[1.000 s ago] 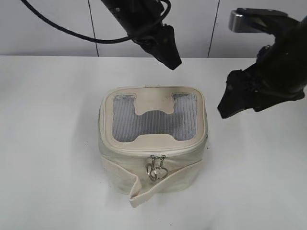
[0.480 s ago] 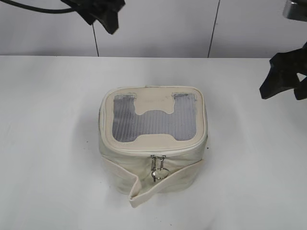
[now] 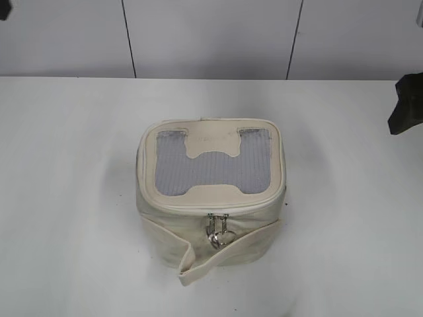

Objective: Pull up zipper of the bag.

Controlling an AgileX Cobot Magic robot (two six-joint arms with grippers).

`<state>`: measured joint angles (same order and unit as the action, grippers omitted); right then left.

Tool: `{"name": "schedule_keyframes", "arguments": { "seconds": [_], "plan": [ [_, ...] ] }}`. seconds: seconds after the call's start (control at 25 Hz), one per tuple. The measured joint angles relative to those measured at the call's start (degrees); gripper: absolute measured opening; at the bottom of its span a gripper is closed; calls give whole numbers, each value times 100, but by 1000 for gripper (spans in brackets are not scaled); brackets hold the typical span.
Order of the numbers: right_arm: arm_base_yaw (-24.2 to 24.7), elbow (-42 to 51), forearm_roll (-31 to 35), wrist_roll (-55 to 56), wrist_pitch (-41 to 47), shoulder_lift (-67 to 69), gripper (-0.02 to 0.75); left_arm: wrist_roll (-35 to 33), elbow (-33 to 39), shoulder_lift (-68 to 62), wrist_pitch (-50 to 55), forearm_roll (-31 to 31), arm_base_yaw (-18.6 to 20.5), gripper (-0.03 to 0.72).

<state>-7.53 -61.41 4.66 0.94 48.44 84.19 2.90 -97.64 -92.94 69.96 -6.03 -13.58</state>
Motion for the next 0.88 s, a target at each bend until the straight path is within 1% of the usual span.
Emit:
{"name": "schedule_keyframes", "arguments": {
  "seconds": [0.16,0.28,0.44,0.56,0.68,0.88],
  "plan": [
    [6,0,-96,87,207,-28,595,171,1070,979,13,-90,449,445],
    [11,0,-101,93,412,-58,595,189,1768,1810,14,-96,622,445],
    [11,0,-101,98,513,-288,595,212,2739,2940,-6,31,645,439],
    [11,94,-101,98,609,-650,595,236,3549,3827,-341,129,645,438],
    [11,524,-171,98,688,-1268,595,235,4436,4867,-757,149,645,437],
    [11,1405,-323,98,768,-2689,595,235,5562,6258,-1023,180,645,433]
  ]
}}
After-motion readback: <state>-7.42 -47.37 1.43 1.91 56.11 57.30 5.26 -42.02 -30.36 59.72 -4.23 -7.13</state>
